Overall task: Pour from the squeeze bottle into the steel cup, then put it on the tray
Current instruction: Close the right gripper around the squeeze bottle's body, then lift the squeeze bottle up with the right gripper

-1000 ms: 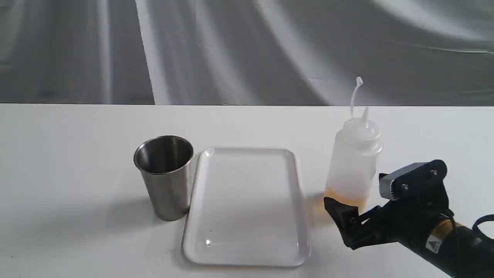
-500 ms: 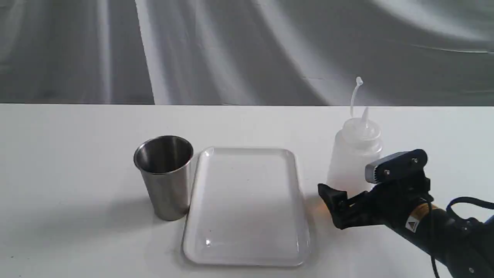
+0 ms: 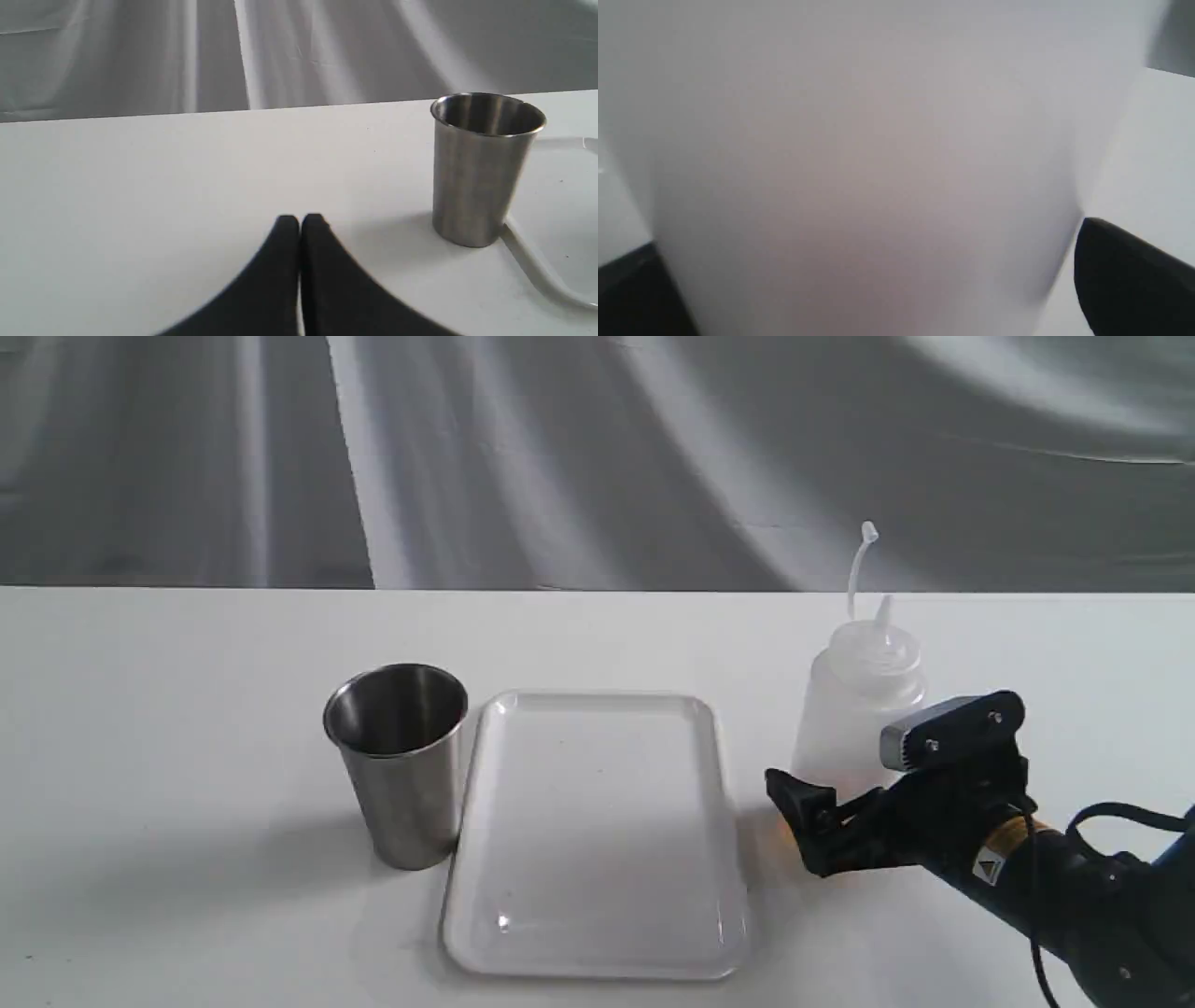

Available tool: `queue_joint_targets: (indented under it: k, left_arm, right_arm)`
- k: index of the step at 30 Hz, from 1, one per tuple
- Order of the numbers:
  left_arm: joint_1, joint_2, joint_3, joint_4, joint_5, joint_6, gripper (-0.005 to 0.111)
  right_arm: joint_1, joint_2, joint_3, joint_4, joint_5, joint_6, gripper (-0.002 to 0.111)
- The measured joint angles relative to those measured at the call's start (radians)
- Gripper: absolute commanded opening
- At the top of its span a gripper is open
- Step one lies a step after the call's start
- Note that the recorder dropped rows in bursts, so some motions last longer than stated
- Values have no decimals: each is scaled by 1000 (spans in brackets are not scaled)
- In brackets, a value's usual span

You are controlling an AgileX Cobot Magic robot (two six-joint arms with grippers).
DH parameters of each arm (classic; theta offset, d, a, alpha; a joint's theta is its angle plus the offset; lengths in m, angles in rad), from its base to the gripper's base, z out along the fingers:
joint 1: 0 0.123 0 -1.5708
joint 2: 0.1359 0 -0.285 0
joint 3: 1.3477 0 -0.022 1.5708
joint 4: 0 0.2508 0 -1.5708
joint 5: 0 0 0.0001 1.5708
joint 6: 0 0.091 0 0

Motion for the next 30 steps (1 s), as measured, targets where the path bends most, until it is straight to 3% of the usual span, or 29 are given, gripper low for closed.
queue_joint_targets:
  k: [24,30]
  left_arm:
    - [0,0,0,0,0,0,0]
    - [0,0,0,0,0,0,0]
  right_arm:
    - [0,39,-47,-19,-48,31,105]
    - [0,39,-47,-25,-48,59,96]
